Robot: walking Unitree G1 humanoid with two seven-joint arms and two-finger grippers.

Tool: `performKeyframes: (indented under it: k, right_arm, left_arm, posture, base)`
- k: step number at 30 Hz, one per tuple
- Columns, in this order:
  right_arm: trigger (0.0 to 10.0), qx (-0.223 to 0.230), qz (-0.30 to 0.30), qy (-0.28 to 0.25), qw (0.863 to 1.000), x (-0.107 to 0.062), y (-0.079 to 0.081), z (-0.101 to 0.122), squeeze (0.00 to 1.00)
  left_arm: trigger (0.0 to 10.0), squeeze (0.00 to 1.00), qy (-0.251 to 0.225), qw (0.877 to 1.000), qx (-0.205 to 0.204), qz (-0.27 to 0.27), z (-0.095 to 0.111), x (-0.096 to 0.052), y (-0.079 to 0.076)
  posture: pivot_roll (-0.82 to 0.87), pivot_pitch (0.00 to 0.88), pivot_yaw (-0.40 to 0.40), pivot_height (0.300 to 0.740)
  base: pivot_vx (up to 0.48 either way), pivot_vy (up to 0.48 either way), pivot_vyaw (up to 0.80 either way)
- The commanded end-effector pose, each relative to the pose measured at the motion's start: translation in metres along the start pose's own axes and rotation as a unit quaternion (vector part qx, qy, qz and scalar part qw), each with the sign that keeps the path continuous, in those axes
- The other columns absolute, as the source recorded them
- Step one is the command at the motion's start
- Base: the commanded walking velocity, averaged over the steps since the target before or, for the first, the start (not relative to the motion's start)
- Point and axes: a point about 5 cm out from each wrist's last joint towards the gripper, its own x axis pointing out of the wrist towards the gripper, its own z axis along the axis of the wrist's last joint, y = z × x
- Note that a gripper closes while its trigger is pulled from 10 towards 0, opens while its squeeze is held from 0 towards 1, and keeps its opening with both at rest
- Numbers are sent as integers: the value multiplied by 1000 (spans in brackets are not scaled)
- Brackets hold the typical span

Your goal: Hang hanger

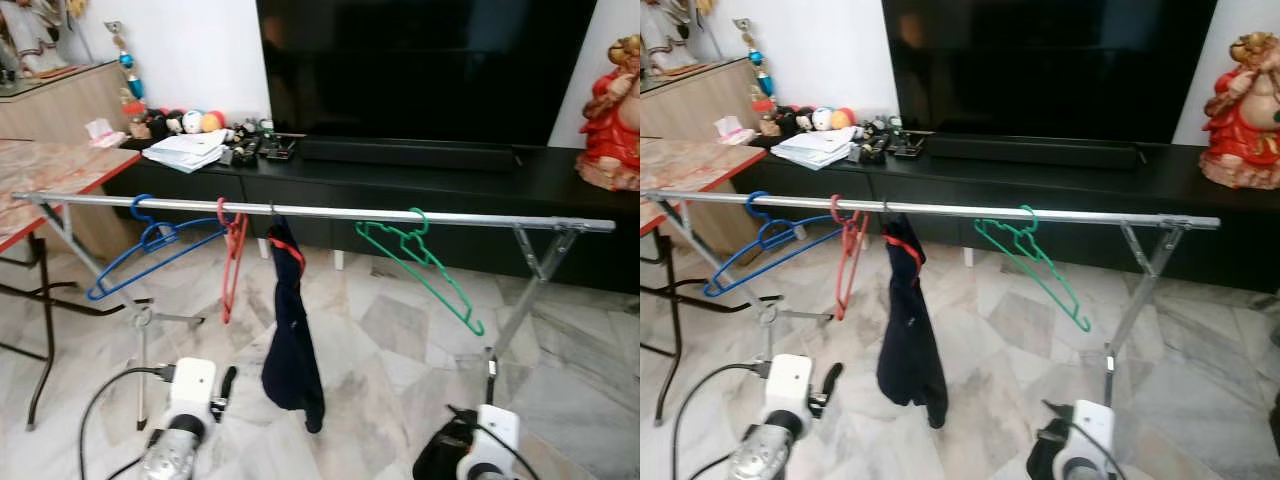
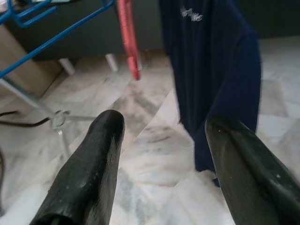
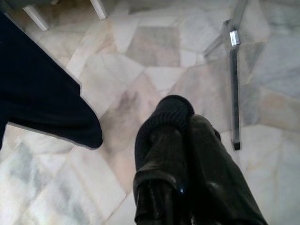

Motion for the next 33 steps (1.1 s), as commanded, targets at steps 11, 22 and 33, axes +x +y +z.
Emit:
performKeyframes:
  k: [11,22,33]
  right_arm:
    - [10000,14,12,-36,999,6,10,15,0]
    - [10000,-36,72,-134,988,7,24,50,0]
    - [10000,-59,101,-138,984,6,31,52,0]
  left_arm:
    - [10000,0,-31,999,20,-23,25,2,-6]
    - [10000,0,-35,999,7,-12,31,2,-4]
    - [10000,0,-33,999,-2,-12,35,5,-2]
  posture:
    - [-89,0,111,740]
    - [-82,0,107,740]
    - [-81,0,110,740]
  base:
    - [0,191,0]
    - [0,0,0]
    - [0,0,0]
